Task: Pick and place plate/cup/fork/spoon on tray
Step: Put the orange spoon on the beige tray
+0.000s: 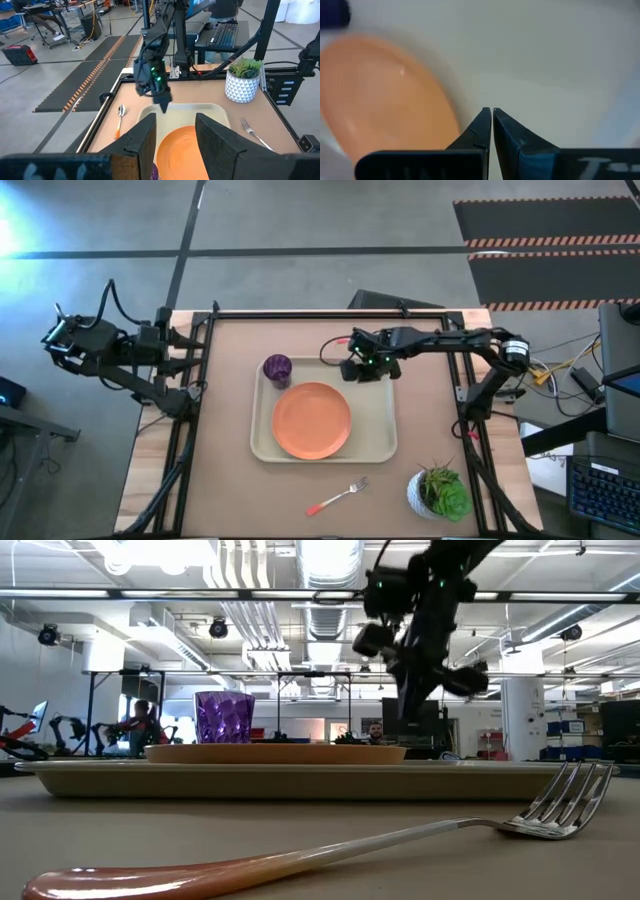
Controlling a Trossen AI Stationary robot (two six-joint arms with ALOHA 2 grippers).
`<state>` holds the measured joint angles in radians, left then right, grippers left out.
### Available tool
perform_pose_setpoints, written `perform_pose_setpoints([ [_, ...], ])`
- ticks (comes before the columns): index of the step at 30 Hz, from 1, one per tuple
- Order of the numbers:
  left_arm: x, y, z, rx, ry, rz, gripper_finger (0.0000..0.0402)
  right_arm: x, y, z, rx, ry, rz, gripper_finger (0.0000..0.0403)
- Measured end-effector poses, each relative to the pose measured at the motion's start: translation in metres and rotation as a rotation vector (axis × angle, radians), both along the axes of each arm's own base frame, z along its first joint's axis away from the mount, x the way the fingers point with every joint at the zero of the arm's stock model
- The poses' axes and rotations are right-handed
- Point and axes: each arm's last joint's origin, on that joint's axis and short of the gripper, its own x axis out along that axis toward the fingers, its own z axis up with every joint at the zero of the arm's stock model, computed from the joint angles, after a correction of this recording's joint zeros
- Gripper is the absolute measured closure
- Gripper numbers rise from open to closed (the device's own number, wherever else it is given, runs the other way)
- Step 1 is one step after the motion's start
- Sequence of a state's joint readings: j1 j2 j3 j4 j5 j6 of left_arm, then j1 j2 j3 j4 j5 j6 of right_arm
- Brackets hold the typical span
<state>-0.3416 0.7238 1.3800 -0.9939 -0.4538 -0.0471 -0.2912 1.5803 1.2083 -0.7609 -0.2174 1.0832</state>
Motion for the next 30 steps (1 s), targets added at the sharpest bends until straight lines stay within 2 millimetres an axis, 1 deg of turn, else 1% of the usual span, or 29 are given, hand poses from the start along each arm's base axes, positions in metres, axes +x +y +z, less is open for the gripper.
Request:
perform_pose_setpoints([
  [2, 0.000, 0.000, 0.000, 0.000, 0.000, 0.000, 0.0282, -0.001, 0.007, 0.007, -0.030, 0.039, 0.051, 0.0394],
  [4, 0.000, 0.000, 0.000, 0.000, 0.000, 0.000, 0.0282, -0.003, 0.009, 0.011, -0.093, 0.089, 0.073, 0.0394],
  [6, 0.000, 0.000, 0.000, 0.001, 0.000, 0.000, 0.0282, -0.003, 0.006, 0.012, -0.168, 0.114, 0.037, 0.0394],
  [8, 0.000, 0.000, 0.000, 0.000, 0.000, 0.000, 0.0282, -0.001, 0.000, 0.013, -0.245, 0.097, -0.029, 0.0394],
  [10, 0.001, 0.000, 0.000, 0.001, 0.001, 0.000, 0.0282, 0.002, -0.010, 0.014, -0.293, 0.046, -0.077, 0.0394],
  [14, 0.001, 0.000, 0.000, 0.001, 0.002, 0.000, 0.0282, 0.008, -0.036, 0.018, -0.366, -0.075, -0.146, 0.0394],
  [18, 0.001, 0.000, 0.000, 0.001, 0.001, 0.000, 0.0282, 0.012, -0.064, 0.017, -0.402, -0.113, -0.172, 0.0394],
  [22, 0.000, 0.000, 0.000, 0.001, 0.000, 0.000, 0.0282, 0.018, -0.087, 0.010, -0.395, -0.104, -0.181, 0.0394],
  [24, 0.000, 0.000, 0.000, 0.001, 0.000, 0.000, 0.0282, 0.023, -0.098, 0.003, -0.390, -0.088, -0.196, 0.0394],
  [27, 0.000, 0.000, 0.000, 0.001, 0.000, -0.001, 0.0282, 0.032, -0.109, -0.013, -0.339, -0.067, -0.195, 0.0394],
  [30, 0.000, 0.000, 0.000, 0.001, 0.000, -0.001, 0.0282, 0.039, -0.115, -0.033, -0.260, -0.008, -0.164, 0.0394],
])
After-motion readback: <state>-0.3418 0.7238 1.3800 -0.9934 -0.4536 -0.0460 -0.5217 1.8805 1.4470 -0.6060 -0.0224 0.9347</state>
